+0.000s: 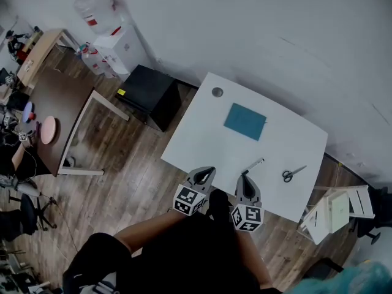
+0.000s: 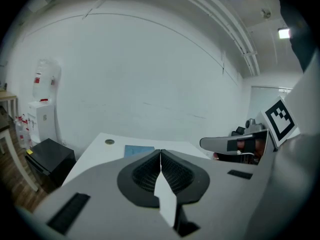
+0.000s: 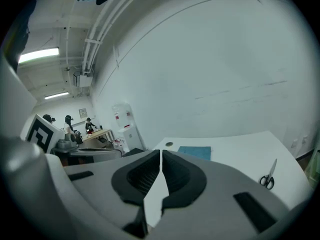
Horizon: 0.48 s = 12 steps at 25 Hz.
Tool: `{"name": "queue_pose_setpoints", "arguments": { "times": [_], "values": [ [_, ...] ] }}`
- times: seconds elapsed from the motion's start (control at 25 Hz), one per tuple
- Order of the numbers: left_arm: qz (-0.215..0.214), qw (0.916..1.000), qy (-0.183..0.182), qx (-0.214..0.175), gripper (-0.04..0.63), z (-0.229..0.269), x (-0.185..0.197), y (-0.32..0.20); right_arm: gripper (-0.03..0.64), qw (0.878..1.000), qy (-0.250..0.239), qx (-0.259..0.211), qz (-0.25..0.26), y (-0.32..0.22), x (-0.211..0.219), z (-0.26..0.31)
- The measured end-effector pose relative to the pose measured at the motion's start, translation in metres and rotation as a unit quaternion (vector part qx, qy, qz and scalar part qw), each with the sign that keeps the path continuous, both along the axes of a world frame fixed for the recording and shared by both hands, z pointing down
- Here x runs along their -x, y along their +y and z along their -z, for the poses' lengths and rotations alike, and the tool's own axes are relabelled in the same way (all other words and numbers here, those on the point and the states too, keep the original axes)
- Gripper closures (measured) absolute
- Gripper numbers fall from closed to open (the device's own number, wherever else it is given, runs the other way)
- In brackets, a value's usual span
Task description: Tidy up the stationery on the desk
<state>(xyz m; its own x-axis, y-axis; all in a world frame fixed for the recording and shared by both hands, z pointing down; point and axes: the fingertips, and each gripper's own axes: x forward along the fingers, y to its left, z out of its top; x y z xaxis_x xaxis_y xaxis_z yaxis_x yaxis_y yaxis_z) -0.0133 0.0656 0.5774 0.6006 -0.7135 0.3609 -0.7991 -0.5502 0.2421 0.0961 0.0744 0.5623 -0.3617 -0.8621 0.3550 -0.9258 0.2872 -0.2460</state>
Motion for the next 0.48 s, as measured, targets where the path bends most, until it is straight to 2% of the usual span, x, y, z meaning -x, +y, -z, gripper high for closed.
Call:
{"name": "queue_pose_setpoints", "arguments": {
  "times": [0.2,0.48],
  "values": [
    [-0.011,0.9988,-0.045,0.016,0.581,-0.041,-0.024,-0.053,0.581,1.000,0.007,0.019,-0.009,-0.051,-0.047,-0.033],
    [0.012,0.9945,-0.081,0.065,0.580,-0.094,-0.030,-0.112,0.581,0.998,0.021,0.063,0.015,-0.118,-0.094,-0.090]
  ]
}}
